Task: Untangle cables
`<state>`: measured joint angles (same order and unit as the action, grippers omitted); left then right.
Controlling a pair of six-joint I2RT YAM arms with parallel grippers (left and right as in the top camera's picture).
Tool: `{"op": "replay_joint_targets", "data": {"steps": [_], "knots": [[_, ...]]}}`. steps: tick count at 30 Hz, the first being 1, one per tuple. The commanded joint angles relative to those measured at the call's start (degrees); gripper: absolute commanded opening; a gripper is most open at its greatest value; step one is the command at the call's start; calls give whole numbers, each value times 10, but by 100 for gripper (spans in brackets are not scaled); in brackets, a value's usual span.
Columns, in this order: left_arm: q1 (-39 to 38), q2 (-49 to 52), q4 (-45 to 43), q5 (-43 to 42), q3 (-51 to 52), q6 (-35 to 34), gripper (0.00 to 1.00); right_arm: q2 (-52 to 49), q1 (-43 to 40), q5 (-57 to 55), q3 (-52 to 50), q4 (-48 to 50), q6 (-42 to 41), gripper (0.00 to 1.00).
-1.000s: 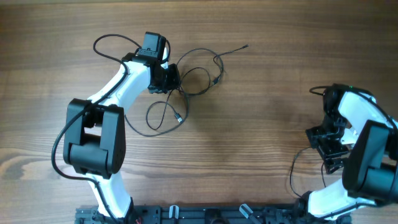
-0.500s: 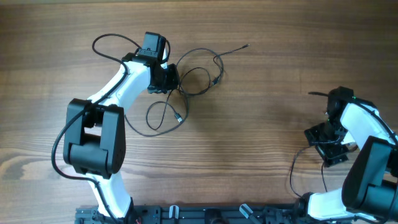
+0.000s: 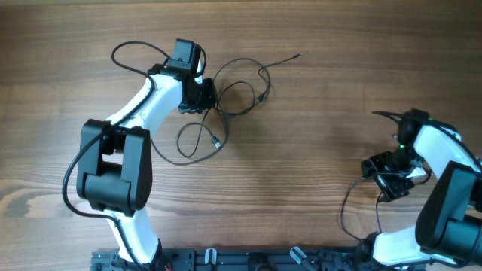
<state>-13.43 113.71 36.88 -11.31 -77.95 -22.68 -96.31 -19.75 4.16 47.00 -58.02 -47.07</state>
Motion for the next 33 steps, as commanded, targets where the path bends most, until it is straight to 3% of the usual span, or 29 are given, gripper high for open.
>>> {"op": "replay_joint_targets", "data": {"steps": [1,7,9,10,11,12,19,25,33], "knots": [[0,7,2,7,3,-3,24,-47,-33,54,-53,14,69,71],[0,7,-2,7,3,-3,24,-45,-72,62,-54,26,96,76],[0,7,-4,7,3,-3,24,-46,-71,62,-54,30,96,72],[0,7,-5,7,3,-3,24,-46,-71,62,-54,30,96,63],[0,7,-5,7,3,-3,24,-46,-71,62,-54,33,97,47],[0,7,-5,7,3,-3,24,-45,-71,62,-54,36,102,6],[0,8,-14,12,3,-3,25,-45,-71,64,-46,51,104,4],[0,7,-17,12,3,-3,23,-21,-71,92,13,21,188,4],[0,8,-21,12,3,-3,24,67,-71,85,112,32,228,4]]}}
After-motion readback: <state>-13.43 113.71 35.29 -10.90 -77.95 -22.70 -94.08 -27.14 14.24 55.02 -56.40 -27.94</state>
